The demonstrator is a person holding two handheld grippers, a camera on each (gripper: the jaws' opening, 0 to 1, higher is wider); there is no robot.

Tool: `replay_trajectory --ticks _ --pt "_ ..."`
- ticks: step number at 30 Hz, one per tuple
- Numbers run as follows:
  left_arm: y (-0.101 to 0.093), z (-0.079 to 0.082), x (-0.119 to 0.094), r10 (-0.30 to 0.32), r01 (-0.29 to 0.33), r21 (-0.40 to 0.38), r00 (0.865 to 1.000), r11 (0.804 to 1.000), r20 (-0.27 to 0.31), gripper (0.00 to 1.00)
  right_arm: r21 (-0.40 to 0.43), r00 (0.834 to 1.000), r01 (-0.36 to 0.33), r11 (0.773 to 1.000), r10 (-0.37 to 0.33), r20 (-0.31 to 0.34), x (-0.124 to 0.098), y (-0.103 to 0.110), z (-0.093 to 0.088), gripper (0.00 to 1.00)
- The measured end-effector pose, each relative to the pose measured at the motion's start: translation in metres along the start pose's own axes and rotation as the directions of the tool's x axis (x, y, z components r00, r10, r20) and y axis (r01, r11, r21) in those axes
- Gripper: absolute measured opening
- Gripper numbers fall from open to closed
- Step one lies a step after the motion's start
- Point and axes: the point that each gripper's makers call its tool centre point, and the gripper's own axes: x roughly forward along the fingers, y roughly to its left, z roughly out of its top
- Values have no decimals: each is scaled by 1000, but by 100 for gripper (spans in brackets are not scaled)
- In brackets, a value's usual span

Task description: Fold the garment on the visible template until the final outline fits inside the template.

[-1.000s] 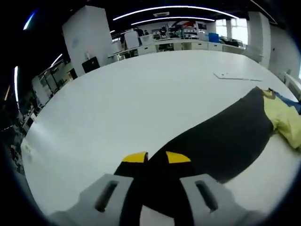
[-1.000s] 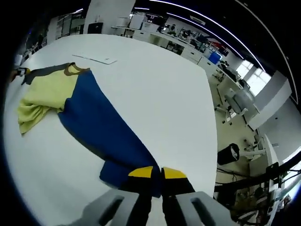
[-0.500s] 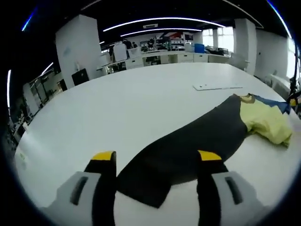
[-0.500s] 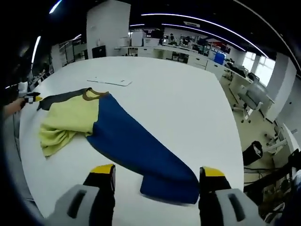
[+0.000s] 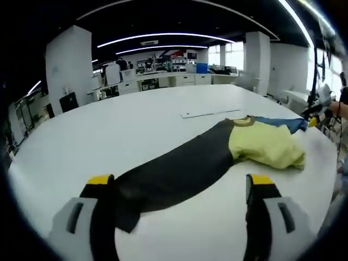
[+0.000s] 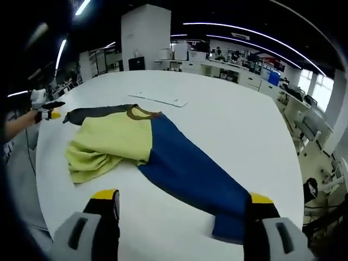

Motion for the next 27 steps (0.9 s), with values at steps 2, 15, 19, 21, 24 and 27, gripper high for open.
replay_trajectory --ticks 2,15,19,21,24,27 --pt "-9 1 -3 -28 28 -4 1000 1000 8 99 -9 999 -24 1000 25 23 0 11 6 96" --pt "-48 11 -24 -108 108 25 994 994 34 99 -108 969 -206 973 218 113 7 94 33 93" --pt "-62 10 -29 -136 135 20 990 991 38 99 -150 954 -249 957 269 135 11 122 39 88" --pt "-70 8 -32 -151 150 29 988 988 34 99 -172 942 -284 943 308 134 13 139 41 87" --pt "-80 7 -35 -173 171 50 984 984 35 99 -206 924 -318 925 351 150 16 162 48 84" --pt "-89 6 -37 -186 181 92 982 979 44 99 -251 913 -336 908 379 149 20 181 52 82"
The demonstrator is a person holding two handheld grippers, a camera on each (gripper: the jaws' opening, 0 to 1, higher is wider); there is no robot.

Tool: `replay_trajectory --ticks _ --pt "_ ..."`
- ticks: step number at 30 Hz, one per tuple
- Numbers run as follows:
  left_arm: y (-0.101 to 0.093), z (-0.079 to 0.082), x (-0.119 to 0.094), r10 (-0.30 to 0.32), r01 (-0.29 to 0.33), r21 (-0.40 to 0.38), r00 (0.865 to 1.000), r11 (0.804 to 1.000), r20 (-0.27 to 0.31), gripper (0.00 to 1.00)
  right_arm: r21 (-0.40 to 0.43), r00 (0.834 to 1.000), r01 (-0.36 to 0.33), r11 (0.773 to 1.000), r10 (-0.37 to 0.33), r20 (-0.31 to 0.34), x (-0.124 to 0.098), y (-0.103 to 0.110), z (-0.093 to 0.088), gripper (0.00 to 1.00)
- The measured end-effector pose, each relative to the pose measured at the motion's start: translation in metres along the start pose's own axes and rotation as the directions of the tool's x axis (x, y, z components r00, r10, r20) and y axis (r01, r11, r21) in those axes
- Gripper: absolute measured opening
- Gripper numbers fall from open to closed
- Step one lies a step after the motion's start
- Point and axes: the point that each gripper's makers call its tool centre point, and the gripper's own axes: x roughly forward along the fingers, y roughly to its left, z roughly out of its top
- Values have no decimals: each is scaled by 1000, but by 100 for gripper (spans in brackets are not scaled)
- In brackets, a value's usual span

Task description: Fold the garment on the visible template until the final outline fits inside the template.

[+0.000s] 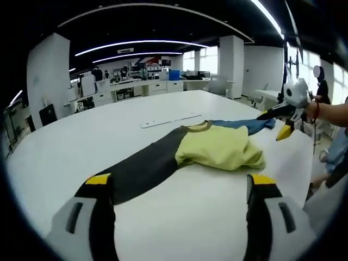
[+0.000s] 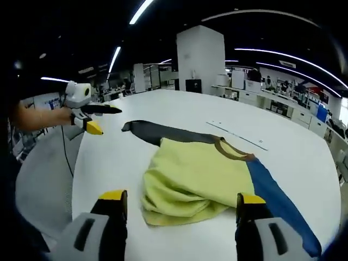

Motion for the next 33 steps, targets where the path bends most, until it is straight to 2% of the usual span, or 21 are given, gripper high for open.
replay_trajectory --ticks 2,9,15,18,23,29,31,32,33 --pt "-7 -3 0 -22 22 1 1000 1000 -21 99 -25 1000 -13 1000 13 -1 8 7 3 82" --pt "-24 -1 -4 -55 55 3 998 998 -13 99 -55 996 -87 995 87 1 30 32 10 75" --pt "-40 -3 -6 -87 87 1 996 996 -21 99 -98 993 -118 988 115 -30 46 43 10 62" --pt "-45 -3 -8 -94 94 2 995 996 -19 99 -127 993 -116 985 111 -42 53 45 8 50" --pt "-50 -5 -9 -99 99 5 995 995 -26 99 -143 990 -126 982 115 -79 67 50 0 43" --pt "-50 -7 -7 -107 109 42 993 993 -45 99 -165 987 -97 982 73 -145 85 46 -18 36" --pt "-49 -5 -7 -107 109 43 994 993 -37 99 -162 986 -62 985 35 -164 87 41 -23 34" --pt "-49 -5 -7 -107 108 43 994 993 -36 99 -202 984 -27 979 -10 -176 88 34 -25 32" --pt "-49 -5 -7 -106 107 43 994 993 -35 99 -215 985 -19 976 -19 -173 90 33 -25 28"
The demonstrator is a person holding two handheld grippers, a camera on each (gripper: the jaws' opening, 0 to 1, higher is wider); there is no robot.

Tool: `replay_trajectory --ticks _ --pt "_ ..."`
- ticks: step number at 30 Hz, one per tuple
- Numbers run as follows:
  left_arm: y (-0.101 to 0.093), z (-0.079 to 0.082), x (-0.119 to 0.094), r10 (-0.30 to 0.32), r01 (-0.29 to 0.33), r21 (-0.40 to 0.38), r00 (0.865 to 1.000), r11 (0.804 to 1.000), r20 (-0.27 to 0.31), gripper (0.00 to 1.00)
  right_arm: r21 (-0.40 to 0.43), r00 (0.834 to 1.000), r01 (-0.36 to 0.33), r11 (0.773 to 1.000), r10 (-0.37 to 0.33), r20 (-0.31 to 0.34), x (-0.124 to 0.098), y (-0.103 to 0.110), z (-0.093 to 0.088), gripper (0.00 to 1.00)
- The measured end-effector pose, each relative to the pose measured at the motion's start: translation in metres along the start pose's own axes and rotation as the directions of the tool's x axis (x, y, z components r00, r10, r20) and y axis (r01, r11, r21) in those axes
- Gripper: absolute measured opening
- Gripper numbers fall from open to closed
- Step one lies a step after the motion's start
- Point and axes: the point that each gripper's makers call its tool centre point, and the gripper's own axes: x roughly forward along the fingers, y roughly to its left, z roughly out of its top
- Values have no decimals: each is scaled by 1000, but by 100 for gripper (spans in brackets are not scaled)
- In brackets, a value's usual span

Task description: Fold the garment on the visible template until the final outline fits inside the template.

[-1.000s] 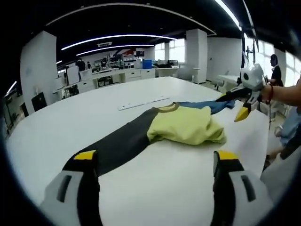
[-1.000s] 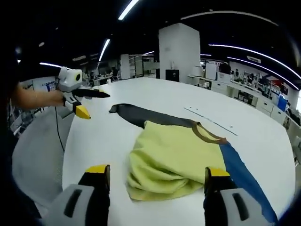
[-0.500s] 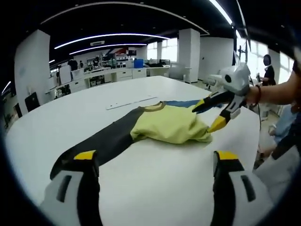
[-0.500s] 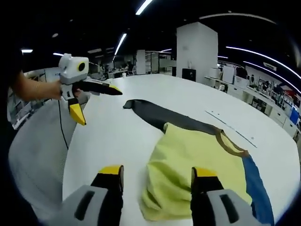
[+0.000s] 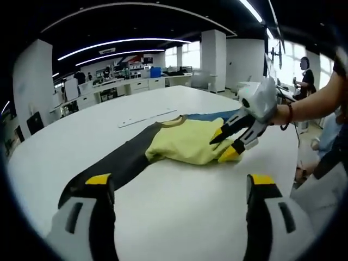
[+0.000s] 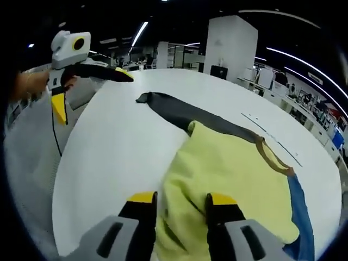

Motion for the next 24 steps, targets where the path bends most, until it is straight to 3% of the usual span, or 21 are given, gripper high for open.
replay_trajectory --ticks 8,10,17,18,24 --pt "-5 -8 1 4 -4 -57 1000 998 8 99 9 999 9 1000 -8 -45 12 2 -9 27" --pt "-6 -10 2 10 -9 -69 1000 998 5 99 21 997 17 1000 -16 -70 13 1 -16 24" --pt "-8 -11 -2 13 -12 -85 1000 996 10 99 29 998 32 999 -30 -58 16 -2 -13 8" --pt "-7 -11 -2 18 -16 -89 1000 996 12 99 16 998 34 999 -34 -52 14 -2 -10 0" --pt "-6 -12 -3 22 -20 -94 1000 995 13 98 30 999 35 999 -35 -1 1 -9 9 0"
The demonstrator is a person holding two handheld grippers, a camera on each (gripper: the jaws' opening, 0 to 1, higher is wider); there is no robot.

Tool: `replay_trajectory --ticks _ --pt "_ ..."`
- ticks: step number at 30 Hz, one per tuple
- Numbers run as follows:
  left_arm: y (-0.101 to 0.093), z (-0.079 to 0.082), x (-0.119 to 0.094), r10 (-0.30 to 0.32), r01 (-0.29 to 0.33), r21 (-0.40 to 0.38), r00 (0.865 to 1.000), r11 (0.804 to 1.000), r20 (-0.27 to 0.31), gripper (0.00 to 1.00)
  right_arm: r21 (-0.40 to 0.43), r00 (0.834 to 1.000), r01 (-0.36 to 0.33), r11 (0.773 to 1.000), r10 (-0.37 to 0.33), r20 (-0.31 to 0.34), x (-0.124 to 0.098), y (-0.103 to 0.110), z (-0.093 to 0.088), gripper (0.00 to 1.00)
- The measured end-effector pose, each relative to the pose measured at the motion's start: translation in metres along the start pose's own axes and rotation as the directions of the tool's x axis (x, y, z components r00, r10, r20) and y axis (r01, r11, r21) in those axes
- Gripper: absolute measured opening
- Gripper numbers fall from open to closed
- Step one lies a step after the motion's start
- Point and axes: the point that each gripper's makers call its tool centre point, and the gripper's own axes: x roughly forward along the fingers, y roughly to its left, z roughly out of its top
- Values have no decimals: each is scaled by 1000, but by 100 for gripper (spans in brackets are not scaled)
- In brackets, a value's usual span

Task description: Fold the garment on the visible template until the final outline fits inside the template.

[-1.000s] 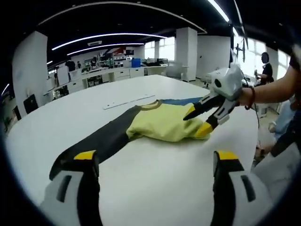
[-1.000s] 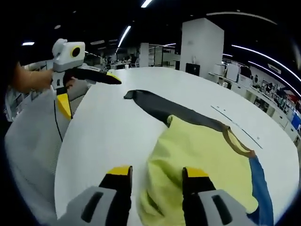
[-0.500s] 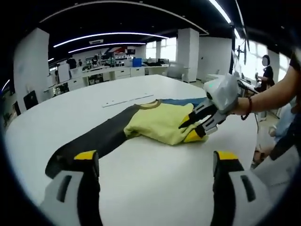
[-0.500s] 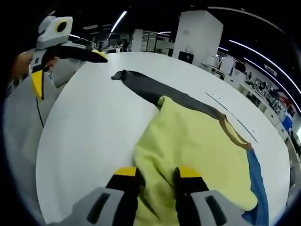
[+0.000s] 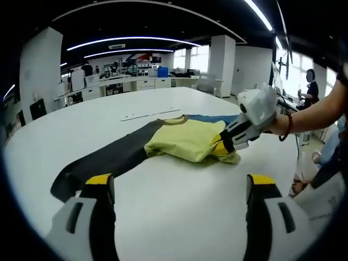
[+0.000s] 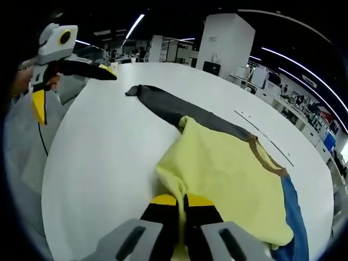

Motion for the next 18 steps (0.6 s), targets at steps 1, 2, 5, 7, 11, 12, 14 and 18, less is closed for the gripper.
replay_trajectory --ticks 1,2,5,7,11,12,14,18 --pt "0 -1 0 -1 1 0 1000 1000 -1 98 9 1000 1 1000 -1 20 -3 -3 7 0" --pt "-1 -1 1 -3 3 -1 1000 1000 -1 97 18 999 -2 1000 1 34 -6 -5 11 0" --pt "-2 -1 3 -10 10 -6 1000 1000 1 93 90 998 -10 996 4 70 -13 -15 24 0" --pt "-4 -1 4 -18 18 -7 1000 1000 0 91 130 997 -8 991 -2 83 -14 -24 29 0" --pt "-6 -2 7 -27 27 -3 1000 1000 -7 88 192 993 -7 981 -15 114 -19 -39 38 0" --pt "-6 -2 8 -29 29 -2 1000 1000 -10 87 215 992 -6 977 -22 128 -21 -43 42 0" --pt "-7 -3 9 -32 32 -3 999 999 -11 87 240 990 -7 971 -28 142 -23 -49 46 0" --pt "-7 -3 10 -40 40 -7 999 999 -14 85 293 989 2 956 -46 142 -22 -61 48 0"
